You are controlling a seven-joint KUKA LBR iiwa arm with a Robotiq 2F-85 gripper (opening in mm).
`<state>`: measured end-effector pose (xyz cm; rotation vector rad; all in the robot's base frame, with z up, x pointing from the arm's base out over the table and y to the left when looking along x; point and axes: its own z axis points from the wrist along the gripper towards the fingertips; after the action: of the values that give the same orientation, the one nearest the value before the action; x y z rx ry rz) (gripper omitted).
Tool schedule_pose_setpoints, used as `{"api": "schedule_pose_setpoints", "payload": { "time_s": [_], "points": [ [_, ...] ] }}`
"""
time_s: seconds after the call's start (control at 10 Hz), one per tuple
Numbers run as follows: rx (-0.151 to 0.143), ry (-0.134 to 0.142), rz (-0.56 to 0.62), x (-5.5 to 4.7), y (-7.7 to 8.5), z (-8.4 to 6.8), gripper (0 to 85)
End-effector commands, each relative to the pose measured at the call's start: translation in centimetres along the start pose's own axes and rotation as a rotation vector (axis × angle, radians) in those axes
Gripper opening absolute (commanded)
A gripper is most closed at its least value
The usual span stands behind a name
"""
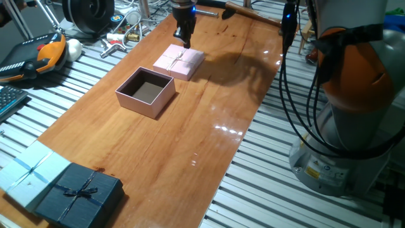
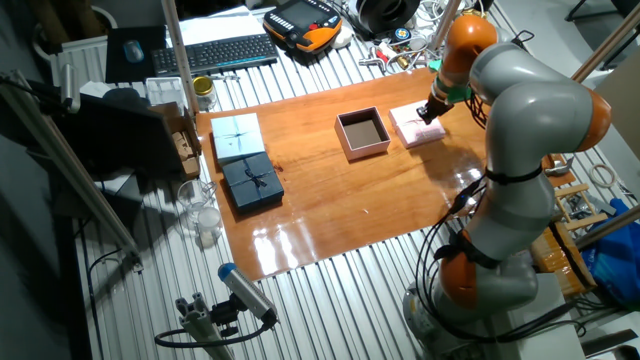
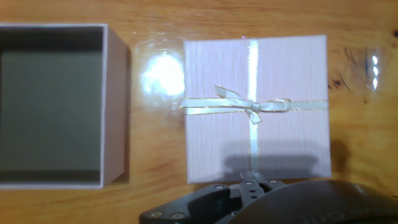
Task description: Cover the box
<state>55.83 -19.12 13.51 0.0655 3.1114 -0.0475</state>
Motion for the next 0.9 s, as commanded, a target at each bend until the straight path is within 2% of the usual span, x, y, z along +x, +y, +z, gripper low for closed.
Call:
{"api": "schedule_pose_setpoints", "payload": {
  "time_s": [0.0, 0.1, 0.4, 0.7, 0.8],
  "points": [
    [0.007, 0.003, 0.053, -0.04, -0.01, 0.08, 0.0],
    [0.020, 0.007, 0.064, -0.05, -0.01, 0.08, 0.0],
    [0.016, 0.041, 0.092, -0.16, -0.42, -0.06, 0.0],
    [-0.019, 0.069, 0.148, -0.19, -0.55, 0.23, 0.0],
    [-0.017, 0.088, 0.162, -0.19, -0.46, 0.25, 0.0]
  ]
}}
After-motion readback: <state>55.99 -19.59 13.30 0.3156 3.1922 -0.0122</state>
